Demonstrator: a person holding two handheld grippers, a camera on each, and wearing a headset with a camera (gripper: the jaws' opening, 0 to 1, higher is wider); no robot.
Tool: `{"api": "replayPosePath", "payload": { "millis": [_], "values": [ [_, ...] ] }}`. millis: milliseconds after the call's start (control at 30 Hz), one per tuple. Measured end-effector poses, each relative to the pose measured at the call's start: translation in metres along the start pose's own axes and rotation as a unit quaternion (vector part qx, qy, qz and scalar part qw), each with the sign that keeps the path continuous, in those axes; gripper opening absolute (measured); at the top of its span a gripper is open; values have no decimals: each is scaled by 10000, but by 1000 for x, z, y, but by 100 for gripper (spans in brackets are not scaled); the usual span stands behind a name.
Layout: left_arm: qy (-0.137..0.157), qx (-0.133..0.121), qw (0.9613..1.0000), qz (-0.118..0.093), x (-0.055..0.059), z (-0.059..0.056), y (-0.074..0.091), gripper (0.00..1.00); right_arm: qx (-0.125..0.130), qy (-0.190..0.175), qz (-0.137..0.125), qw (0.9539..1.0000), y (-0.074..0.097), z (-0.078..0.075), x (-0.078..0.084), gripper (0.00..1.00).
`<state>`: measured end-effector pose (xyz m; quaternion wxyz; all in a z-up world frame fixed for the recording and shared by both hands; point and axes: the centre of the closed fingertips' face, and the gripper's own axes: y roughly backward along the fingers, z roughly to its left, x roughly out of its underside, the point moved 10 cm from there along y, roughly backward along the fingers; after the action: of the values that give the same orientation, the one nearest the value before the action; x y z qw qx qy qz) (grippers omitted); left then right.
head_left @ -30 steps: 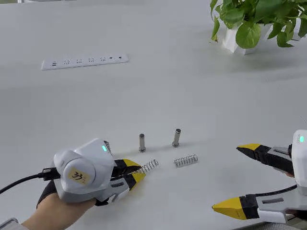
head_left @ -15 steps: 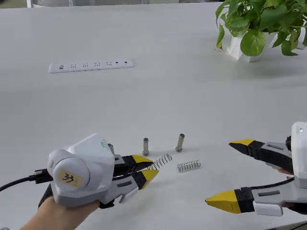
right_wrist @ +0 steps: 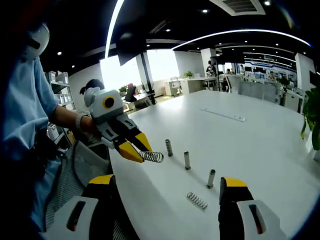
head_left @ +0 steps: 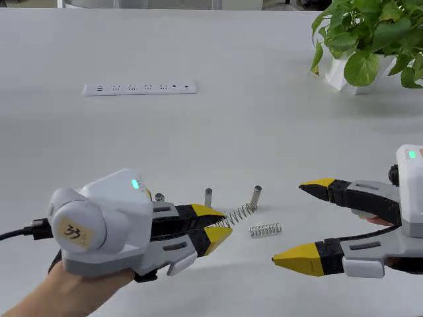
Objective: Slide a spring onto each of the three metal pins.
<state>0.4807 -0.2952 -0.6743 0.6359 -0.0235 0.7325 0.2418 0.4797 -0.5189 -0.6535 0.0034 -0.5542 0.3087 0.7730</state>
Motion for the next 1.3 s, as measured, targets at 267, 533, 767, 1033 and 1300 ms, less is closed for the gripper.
{"api": "replayPosePath", "payload": {
  "millis": [267, 533, 767, 1033, 1300],
  "values": [
    [-17, 261, 9996, -119, -4, -5, 7, 7, -458, 328, 128, 9983, -3, 14, -16, 78],
    [-64, 728, 9973, -53, -3, -13, 6, 7, -924, 575, 391, 9933, -3, 26, -21, 65],
    [-159, 1007, 9948, -26, -3, -17, 6, 7, -1209, 762, 563, 9881, -2, 31, -24, 52],
    [-222, 1189, 9927, -35, -4, -18, 6, 7, -1478, 898, 623, 9830, -2, 32, -24, 36],
    [-498, 1307, 9902, 3, -2, -18, 6, 7, -1634, 917, 726, 9796, -5, 32, -21, 25]
  ]
}}
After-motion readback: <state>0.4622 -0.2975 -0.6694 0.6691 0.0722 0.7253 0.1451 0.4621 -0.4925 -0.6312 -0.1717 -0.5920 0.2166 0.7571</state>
